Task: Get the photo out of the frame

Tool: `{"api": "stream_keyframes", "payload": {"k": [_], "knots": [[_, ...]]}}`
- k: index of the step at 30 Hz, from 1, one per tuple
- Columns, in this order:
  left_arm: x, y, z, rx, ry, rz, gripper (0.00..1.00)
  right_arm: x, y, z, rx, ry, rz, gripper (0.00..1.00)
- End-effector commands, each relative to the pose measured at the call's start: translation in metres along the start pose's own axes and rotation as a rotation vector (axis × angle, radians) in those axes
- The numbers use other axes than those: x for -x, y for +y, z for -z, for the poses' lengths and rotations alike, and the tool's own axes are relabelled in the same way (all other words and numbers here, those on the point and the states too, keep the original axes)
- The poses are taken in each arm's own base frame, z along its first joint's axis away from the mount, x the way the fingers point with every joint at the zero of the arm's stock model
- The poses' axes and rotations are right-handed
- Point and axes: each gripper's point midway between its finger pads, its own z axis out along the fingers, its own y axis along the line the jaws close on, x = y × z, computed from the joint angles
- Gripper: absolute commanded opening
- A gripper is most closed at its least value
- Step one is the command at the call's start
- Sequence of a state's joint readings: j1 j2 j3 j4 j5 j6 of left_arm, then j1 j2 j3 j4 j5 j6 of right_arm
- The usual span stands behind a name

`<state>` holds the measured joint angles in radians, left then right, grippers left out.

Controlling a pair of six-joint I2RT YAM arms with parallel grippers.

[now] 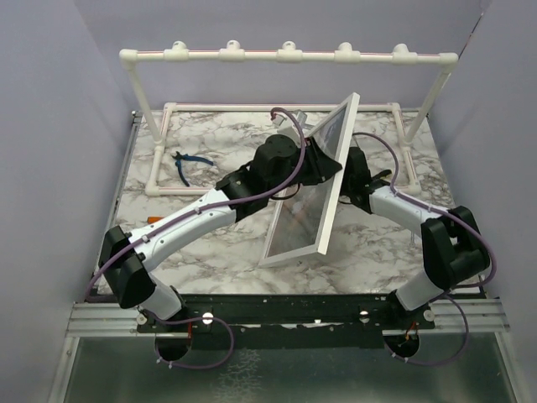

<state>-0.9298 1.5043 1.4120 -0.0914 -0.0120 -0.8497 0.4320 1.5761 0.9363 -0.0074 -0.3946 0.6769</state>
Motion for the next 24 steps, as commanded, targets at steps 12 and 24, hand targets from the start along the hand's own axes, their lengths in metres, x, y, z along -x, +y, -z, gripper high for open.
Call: {"api": "stream_keyframes", "payload": {"k": [12, 24], "knots": [[-0.062, 0.013, -0.037, -0.065, 0.121, 0.025, 0.00, -0.002, -0.022, 0.022, 0.182, -0.029, -0.053, 0.01], [-0.103, 0.033, -0.048, -0.063, 0.173, 0.052, 0.00, 0.009, -0.022, 0.036, 0.400, -0.089, -0.136, 0.01]]}}
